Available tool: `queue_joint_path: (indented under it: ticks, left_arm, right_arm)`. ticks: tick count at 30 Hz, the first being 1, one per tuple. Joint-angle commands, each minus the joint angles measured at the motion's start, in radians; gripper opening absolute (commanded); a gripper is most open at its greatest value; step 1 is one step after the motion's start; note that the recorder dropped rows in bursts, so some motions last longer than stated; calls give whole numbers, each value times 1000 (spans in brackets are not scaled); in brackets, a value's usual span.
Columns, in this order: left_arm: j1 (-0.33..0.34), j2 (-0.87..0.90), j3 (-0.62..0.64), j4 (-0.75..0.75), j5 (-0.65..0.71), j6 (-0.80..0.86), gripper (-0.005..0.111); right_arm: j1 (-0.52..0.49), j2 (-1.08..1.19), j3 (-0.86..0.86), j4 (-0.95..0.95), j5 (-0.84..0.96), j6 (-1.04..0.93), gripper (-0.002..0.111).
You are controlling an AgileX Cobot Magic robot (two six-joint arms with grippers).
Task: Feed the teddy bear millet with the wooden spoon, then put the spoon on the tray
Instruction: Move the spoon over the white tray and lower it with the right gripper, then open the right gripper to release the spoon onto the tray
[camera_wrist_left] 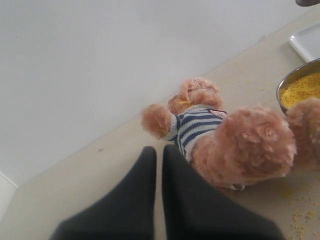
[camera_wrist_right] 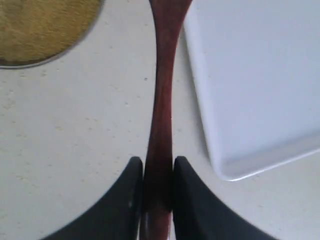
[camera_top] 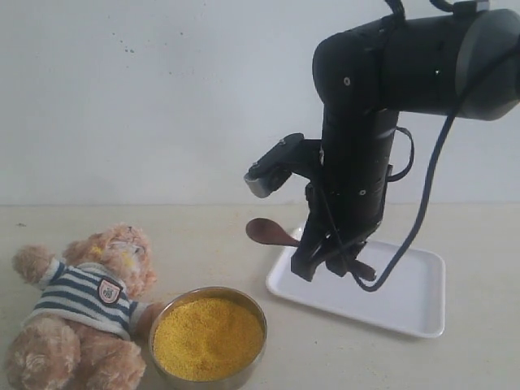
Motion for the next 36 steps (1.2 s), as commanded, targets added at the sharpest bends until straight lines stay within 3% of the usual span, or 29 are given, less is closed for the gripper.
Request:
queue_joint_path:
  ticks: [1, 7, 11, 19, 24, 36]
  left_arm:
    - [-3, -9, 3, 44, -5, -6, 4]
    - [-3, -9, 3, 42, 3, -6, 4]
    - [-3, -9, 3, 42, 5, -6, 4]
    - [-3, -9, 3, 42, 5, -6, 4]
    - [-3, -9, 3, 42, 5, -6, 4]
    - [-3, -9, 3, 42, 5, -6, 4]
  right_arm:
    - [-1, -5, -5, -157, -7, 68, 0]
    - [-52, -5, -5, -244, -182, 61, 0]
    - [-145, -5, -5, -179, -259, 22, 0]
    - [-313, 102, -5, 18, -245, -14, 0]
    - [-318, 219, -16, 76, -340, -58, 0]
    - [-318, 443, -101, 78, -356, -58, 0]
